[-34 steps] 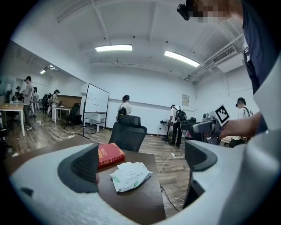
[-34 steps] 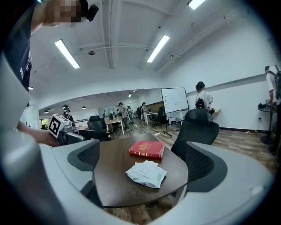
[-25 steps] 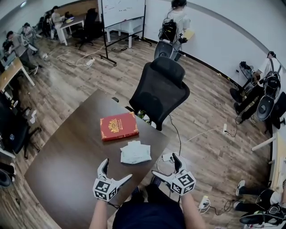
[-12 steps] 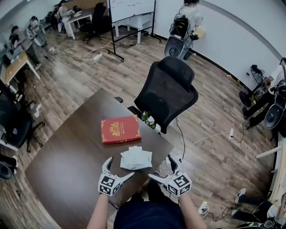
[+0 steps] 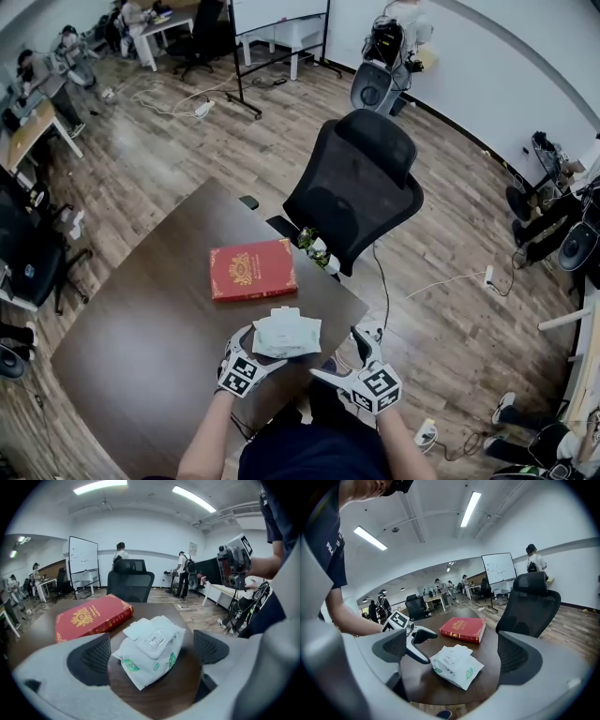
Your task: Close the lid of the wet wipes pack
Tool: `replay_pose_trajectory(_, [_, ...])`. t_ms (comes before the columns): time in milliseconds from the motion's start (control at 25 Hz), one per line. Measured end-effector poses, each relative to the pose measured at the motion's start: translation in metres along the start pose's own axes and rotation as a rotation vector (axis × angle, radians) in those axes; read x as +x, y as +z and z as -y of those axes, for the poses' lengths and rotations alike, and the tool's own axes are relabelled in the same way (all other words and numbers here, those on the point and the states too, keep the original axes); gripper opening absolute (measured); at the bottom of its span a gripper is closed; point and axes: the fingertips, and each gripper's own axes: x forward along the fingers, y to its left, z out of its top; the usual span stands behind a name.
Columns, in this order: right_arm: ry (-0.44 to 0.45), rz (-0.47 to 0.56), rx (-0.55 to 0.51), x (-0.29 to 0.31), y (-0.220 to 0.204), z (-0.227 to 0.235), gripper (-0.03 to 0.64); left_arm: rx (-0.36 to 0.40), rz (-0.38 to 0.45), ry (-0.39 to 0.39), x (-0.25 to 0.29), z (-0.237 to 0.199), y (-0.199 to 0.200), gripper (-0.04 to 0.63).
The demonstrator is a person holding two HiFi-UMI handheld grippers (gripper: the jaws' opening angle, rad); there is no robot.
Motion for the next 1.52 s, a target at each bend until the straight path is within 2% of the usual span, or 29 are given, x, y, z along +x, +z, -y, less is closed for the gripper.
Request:
replay_pose_trajectory(120, [-0.001,-0.005,0.012,0.001,-0.002,0.001,0.603,0.037,-0.077,-0.036,0.016,0.001,-0.017,0.538])
replay_pose_trajectory(280, [-0.004,-0.016,0.024,0.001,-0.008,0.001,0.602,0.063,-0.121,-0.053,0.032,0.0,-0.029,0.518])
replay_pose_trajectory(520, [0.0,-0.045,0.035,0.004,-0.019,0.004,0.601,0.129,-0.205,-0.027,0.048,-0.003,-0.042,0.479])
replay_pose_trajectory(840, [0.0,-0.059,0.051,0.008,-0.027,0.009,0.601,0.142,-0.283,-0.015,0.064,-0.009,-0.06,0.449])
replay_pose_trajectory(1280, [0.024,-0.075,0.078,0.04,-0.023,0.029,0.601,0.123,-0.291,-0.036,0.07,-0.008,-0.064,0.444])
replay_pose_trajectory(1520, [0.054,-0.091,0.049,0.069,-0.017,0.037,0.6,0.124,-0.299,-0.033,0.069,-0.009,-0.065,0.443])
